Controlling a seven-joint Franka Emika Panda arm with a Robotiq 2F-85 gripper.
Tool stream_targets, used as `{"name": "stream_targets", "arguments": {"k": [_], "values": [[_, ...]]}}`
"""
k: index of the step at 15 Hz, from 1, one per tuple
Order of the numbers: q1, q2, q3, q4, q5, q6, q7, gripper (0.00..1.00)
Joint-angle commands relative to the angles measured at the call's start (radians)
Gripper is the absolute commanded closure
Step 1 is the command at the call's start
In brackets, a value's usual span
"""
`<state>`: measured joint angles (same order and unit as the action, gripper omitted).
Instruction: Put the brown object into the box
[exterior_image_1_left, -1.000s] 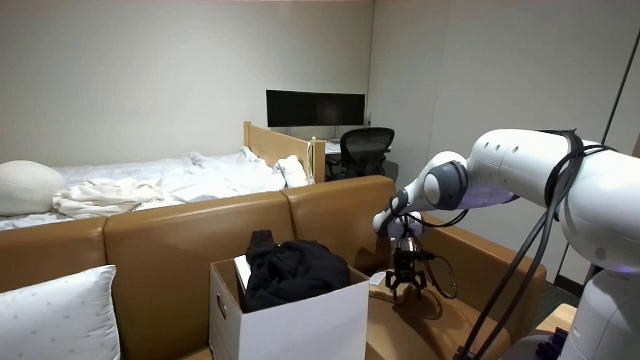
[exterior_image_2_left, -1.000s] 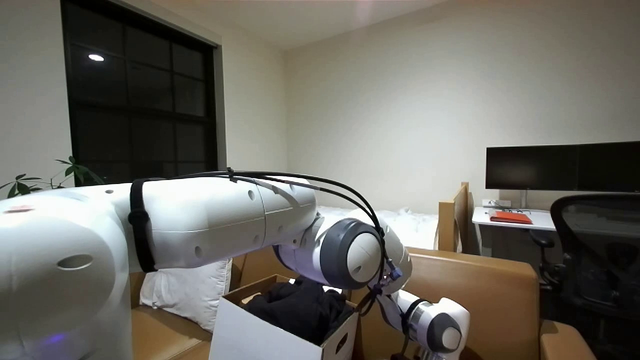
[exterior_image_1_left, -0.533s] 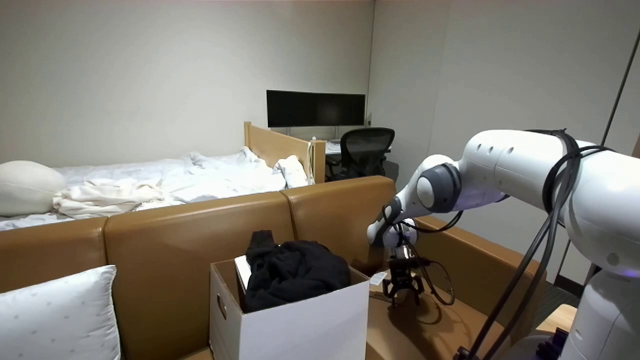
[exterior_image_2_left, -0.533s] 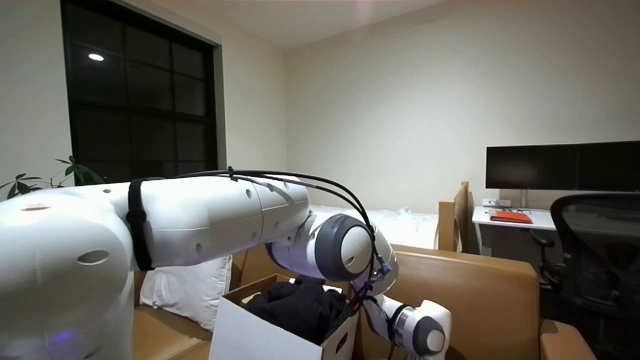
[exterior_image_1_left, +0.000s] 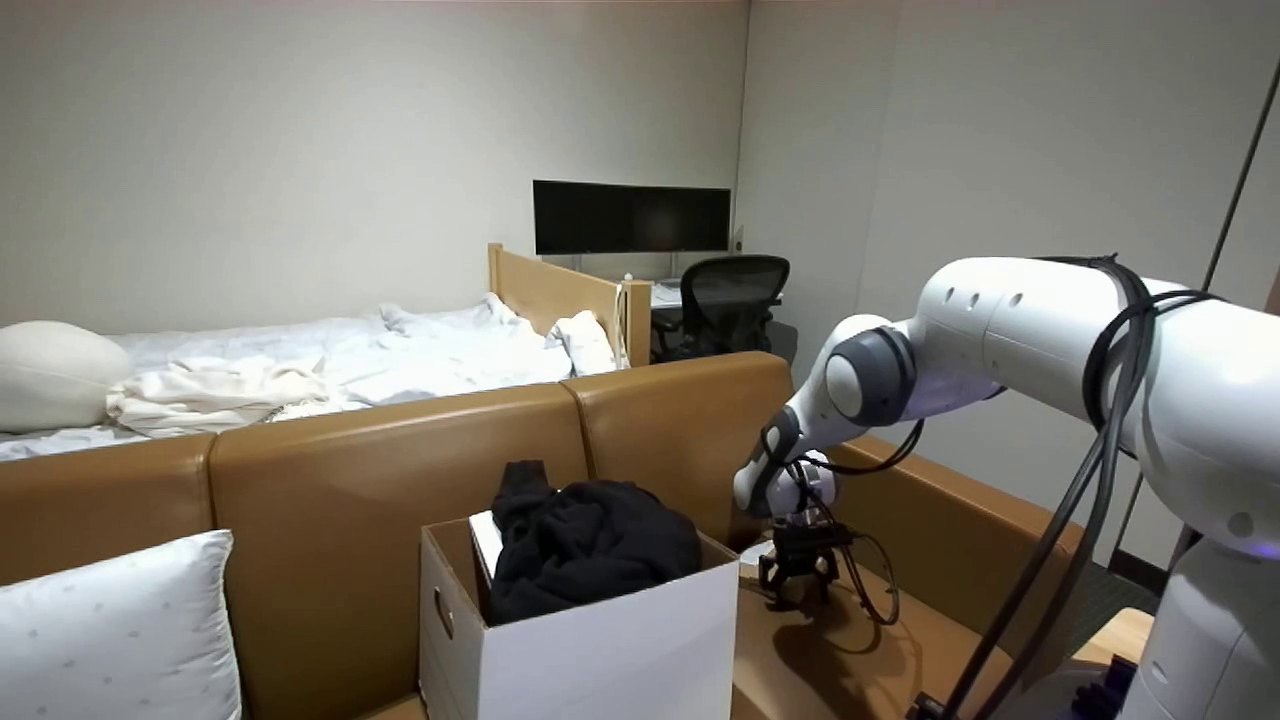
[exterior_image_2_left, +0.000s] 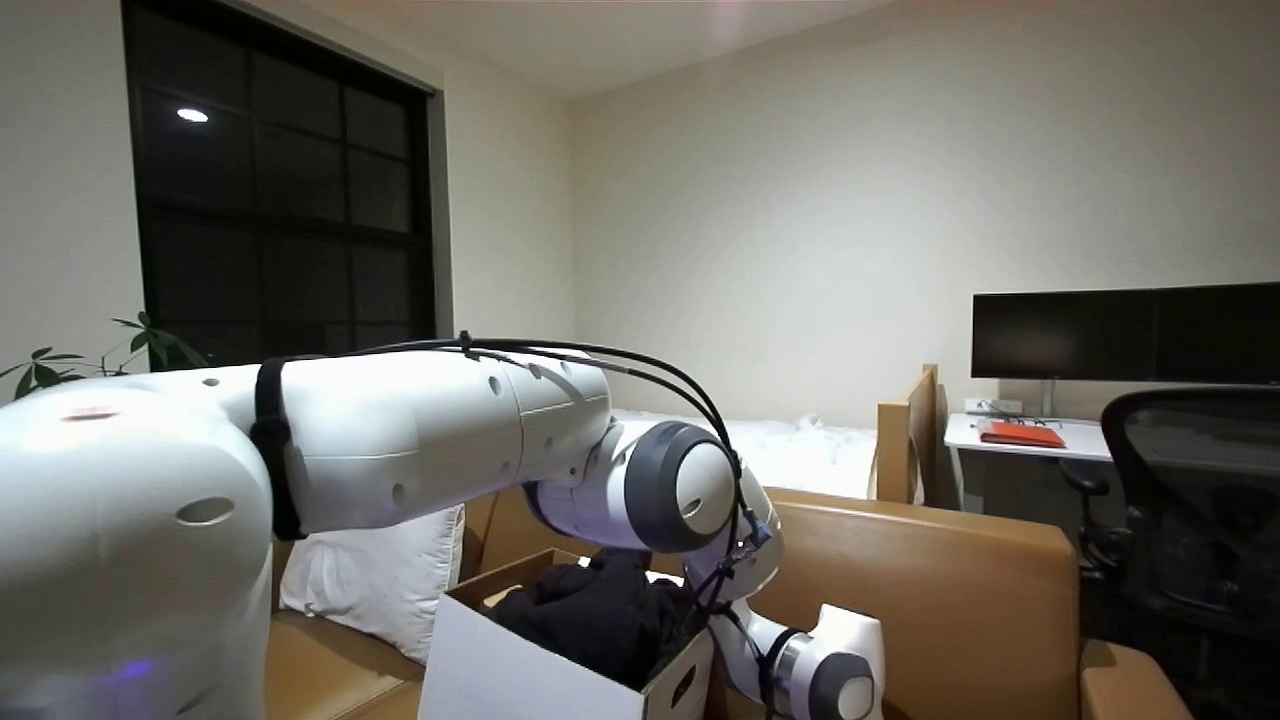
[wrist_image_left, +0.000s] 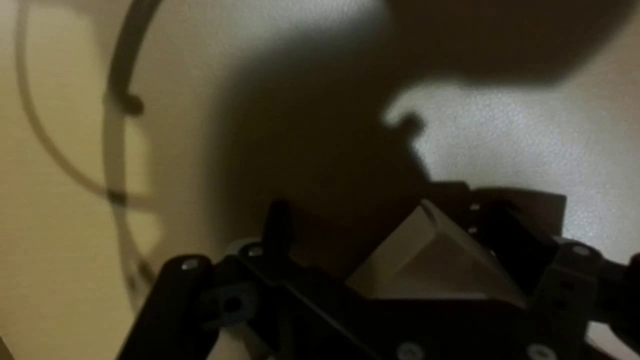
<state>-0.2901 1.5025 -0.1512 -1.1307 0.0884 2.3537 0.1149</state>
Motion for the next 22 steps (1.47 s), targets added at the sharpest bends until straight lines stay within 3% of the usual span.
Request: {"name": "stream_targets", "arguments": {"k": [1,6,10,13,17,22], "values": [[0.021,-0.002,-0.037,-0.052,-0.015,0.2,0.081,0.0],[0.062,-0.002,-0.133,-0.106,-0.026,0.474,0.141,0.0],[0.071,-0.002,-0.184,-0.122,-0.144,0.573,0.312,0.0],[0.086,-0.002,-0.204,-0.117,-0.223,0.512,0.406,0.0],[0.076,-0.002,-0.179,-0.106,-0.343,0.441,0.461,0.0],[0.012,-0.005,-0.088,-0.067,-0.481,0.317,0.389,0.0]]}}
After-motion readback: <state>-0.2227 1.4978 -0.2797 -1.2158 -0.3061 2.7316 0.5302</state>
